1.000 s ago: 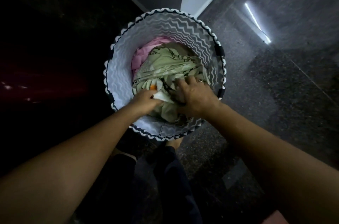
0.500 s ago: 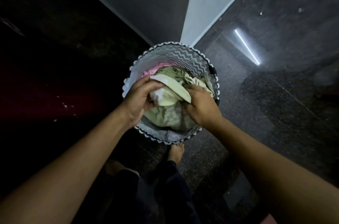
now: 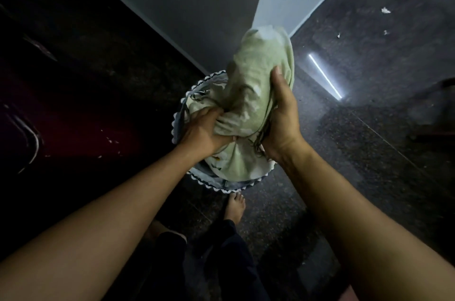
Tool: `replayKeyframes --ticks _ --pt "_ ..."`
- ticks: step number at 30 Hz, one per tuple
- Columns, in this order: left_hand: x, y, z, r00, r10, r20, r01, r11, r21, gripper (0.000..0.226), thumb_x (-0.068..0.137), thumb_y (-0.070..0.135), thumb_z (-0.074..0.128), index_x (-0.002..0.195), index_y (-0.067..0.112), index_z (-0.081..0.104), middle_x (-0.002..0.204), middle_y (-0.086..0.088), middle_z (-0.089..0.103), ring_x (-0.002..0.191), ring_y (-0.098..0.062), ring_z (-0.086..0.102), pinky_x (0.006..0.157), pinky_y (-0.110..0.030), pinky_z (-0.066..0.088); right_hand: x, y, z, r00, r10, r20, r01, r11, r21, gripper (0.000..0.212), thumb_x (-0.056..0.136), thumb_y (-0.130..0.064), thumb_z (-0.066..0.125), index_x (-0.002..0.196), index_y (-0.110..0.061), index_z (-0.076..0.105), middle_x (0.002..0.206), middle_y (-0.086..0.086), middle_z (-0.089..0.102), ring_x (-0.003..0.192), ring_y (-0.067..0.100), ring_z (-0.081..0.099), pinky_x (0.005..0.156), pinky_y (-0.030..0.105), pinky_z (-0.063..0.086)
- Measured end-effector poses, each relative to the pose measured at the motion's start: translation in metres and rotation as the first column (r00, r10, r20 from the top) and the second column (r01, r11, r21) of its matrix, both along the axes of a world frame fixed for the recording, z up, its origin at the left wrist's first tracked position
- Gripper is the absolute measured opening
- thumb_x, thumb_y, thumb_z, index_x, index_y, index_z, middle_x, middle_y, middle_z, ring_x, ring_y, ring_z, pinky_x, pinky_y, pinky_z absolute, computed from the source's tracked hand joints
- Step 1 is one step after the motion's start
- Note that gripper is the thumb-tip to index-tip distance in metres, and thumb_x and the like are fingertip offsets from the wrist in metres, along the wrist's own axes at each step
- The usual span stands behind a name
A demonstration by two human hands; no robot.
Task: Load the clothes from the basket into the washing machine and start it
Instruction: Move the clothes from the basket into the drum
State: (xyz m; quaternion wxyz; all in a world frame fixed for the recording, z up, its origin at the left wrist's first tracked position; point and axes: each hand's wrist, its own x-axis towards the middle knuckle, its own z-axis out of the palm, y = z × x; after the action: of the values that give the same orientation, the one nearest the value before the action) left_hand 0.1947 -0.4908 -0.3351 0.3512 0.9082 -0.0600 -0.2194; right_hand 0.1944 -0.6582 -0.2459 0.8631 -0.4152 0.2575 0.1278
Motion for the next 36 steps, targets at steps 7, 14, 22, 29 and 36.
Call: replayKeyframes --ticks 7,14,22,29,36 --pt "-0.003 0.001 0.010 0.880 0.431 -0.198 -0.470 0.849 -0.241 0.019 0.072 0.004 0.073 0.080 0.019 0.065 0.078 0.004 0.068 0.075 -0.014 0.062 0.071 -0.034 0.052 -0.033 -0.041 -0.026 0.791 0.585 -0.179 -0.396 0.267 -0.879 0.065 0.076 -0.074 0.070 0.124 -0.030 0.065 0.118 -0.011 0.072 0.108 0.011 0.068 0.097 0.036 0.055" --pt "-0.005 -0.003 0.049 0.805 0.369 -0.464 -0.589 0.582 -0.561 0.017 0.072 -0.009 0.060 0.086 0.001 0.058 0.091 -0.013 0.061 0.085 -0.024 0.056 0.078 -0.041 0.047 -0.063 -0.043 -0.056 0.717 0.662 -0.218 -0.268 -0.027 -0.963 0.053 0.088 -0.051 0.067 0.128 -0.016 0.063 0.126 0.006 0.066 0.115 0.029 0.059 0.088 0.034 0.050" --pt "0.001 0.023 0.052 0.386 0.330 -0.862 -0.826 0.538 -0.164 0.058 0.085 0.070 0.053 0.109 0.021 0.072 0.098 -0.006 0.074 0.091 -0.025 0.067 0.085 -0.046 0.056 -0.057 -0.005 -0.039 0.642 0.767 -0.019 0.149 -0.148 -0.978 0.024 0.071 -0.013 0.056 0.087 -0.002 0.071 0.085 0.023 0.068 0.067 0.042 0.065 0.055 0.038 0.053" --pt "-0.021 0.026 0.028 0.249 0.380 -0.891 -0.805 0.593 0.028 0.022 0.100 0.013 0.053 0.117 0.007 0.066 0.097 -0.013 0.073 0.079 -0.024 0.070 0.059 -0.038 0.061 -0.090 0.001 -0.067 0.360 0.932 -0.037 0.220 -0.123 -0.968 0.028 0.079 -0.020 0.052 0.094 -0.004 0.069 0.096 0.018 0.064 0.069 0.036 0.059 0.057 0.039 0.051" --pt "-0.019 0.029 0.028 0.261 0.390 -0.883 -0.945 0.289 -0.152 0.031 0.093 0.004 0.043 0.114 0.010 0.065 0.112 -0.015 0.072 0.100 -0.028 0.068 0.090 -0.044 0.056 -0.085 -0.038 -0.093 0.235 0.857 -0.458 -0.340 -0.369 -0.865 0.058 0.074 -0.036 0.063 0.131 -0.036 0.050 0.124 0.005 0.062 0.109 0.030 0.060 0.092 0.045 0.050"
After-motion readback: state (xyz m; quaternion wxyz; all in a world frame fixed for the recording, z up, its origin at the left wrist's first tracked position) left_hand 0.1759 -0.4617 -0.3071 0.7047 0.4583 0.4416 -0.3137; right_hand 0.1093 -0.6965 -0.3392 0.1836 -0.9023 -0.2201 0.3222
